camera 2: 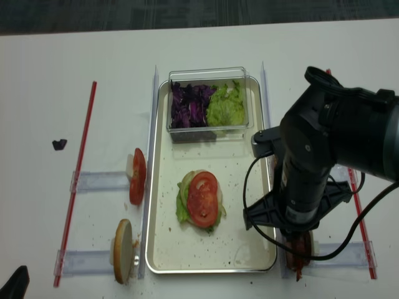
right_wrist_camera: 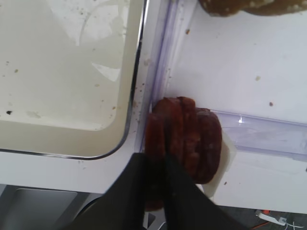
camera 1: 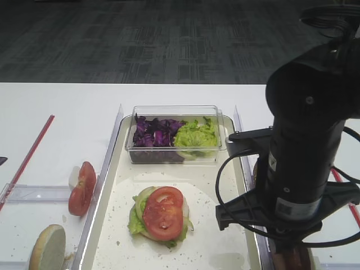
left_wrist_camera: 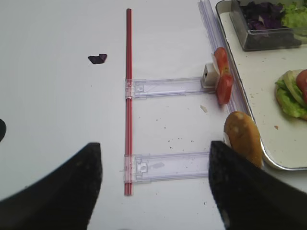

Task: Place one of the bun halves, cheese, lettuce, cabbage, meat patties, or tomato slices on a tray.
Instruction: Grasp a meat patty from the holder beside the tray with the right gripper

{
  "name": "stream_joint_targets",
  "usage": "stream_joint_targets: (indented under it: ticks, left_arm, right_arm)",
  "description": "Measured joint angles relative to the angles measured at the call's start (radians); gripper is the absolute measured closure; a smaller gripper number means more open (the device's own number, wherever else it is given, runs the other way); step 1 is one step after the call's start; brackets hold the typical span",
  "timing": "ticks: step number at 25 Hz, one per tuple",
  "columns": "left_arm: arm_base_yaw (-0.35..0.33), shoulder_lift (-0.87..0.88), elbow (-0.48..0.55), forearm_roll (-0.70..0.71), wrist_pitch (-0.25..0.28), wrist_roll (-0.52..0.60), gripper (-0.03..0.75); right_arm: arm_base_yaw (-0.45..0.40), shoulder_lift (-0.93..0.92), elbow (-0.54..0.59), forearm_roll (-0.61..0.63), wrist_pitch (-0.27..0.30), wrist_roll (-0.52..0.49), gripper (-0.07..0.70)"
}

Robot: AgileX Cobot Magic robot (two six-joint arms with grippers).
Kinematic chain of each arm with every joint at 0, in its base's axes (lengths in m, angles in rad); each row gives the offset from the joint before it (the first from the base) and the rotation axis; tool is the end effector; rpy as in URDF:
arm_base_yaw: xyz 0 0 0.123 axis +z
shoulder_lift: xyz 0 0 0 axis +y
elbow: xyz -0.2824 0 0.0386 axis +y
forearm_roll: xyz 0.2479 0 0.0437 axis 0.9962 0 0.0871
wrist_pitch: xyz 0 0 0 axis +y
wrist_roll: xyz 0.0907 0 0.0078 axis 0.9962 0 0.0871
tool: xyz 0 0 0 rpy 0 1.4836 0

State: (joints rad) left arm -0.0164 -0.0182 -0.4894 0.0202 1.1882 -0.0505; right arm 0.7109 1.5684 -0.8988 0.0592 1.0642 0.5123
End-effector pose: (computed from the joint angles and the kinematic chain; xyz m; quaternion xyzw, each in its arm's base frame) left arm -0.0122 0.0019 0.2641 -0.0161 0.8828 -0.0057 0.4695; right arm 0.1882 0.1683 0.1952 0.0838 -0.9954 0.0010 0.0455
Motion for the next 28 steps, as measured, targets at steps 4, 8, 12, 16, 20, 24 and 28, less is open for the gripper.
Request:
stream_joint_targets:
  ticks: [4,8,12,16,20,24,28]
  left_arm:
    - [0.0,0.0,0.0,0.0,0.0,0.0,0.277]
    - [0.0,0.0,0.0,0.0,0.0,0.0,0.277]
    - [0.0,0.0,0.0,0.0,0.0,0.0,0.276]
    - [0.0,0.0,0.0,0.0,0.0,0.0,0.276]
    - [0.0,0.0,0.0,0.0,0.0,0.0,0.277]
    - [0.0,0.0,0.0,0.0,0.0,0.0,0.276]
    - [0.0,0.0,0.0,0.0,0.0,0.0,0.277]
  right_arm:
    - [0.0,-0.009,0.0,0.0,0.002,0.0,0.508]
    - [0.0,-0.03,-0.012,0.0,0.023,0.0,0.508]
    - [0.0,-0.051,-0.042,-0.002,0.055,-0.002,0.508]
    - [0.0,-0.073,-0.07,-0.002,0.076,-0.002,0.508]
    - [0.0,-0.088,-0.107,-0.004,0.11,-0.002,0.508]
    - [0.0,-0.097,-0.137,-0.004,0.125,-0.002,0.508]
    - [0.0,-0.102,-0.147,-0.004,0.133,-0.002,0.508]
